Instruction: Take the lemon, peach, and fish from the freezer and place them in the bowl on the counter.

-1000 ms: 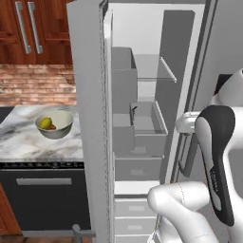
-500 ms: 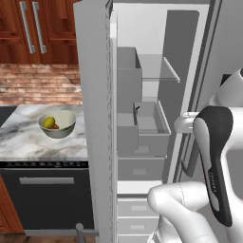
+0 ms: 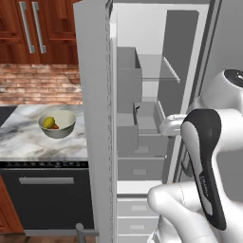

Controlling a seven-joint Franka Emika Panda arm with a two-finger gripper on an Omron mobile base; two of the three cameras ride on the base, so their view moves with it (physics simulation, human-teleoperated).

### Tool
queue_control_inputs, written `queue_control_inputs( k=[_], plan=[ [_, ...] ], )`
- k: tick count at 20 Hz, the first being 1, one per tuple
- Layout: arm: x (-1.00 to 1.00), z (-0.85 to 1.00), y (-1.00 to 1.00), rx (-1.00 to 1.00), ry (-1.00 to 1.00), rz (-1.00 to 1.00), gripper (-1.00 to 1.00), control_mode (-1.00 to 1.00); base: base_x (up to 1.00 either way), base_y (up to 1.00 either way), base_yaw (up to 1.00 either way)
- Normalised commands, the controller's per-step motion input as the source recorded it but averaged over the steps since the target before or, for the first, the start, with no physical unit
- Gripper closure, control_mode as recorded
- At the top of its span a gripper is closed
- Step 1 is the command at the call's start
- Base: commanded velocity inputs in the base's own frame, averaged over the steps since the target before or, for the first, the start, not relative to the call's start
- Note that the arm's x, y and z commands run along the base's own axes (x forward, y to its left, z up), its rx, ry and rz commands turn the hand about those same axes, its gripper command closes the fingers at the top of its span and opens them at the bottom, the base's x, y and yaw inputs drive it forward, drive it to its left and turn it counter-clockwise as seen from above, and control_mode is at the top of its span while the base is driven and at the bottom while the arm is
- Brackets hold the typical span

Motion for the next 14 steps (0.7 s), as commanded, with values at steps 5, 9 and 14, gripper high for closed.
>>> queue_control_inputs(
  k=[5, 9, 14],
  plan=[
    [0.00, 0.00, 0.12, -0.03, -0.04, 0.14, -1.00, -1.00, 0.00, 0.00, 0.00],
    [0.00, 0.00, 0.00, 0.00, -0.05, 0.21, -1.00, -1.00, 0.00, 0.00, 0.00],
    [0.16, 0.00, 0.00, -0.01, -0.06, 0.17, -1.00, -1.00, 0.00, 0.00, 0.00]
  ],
)
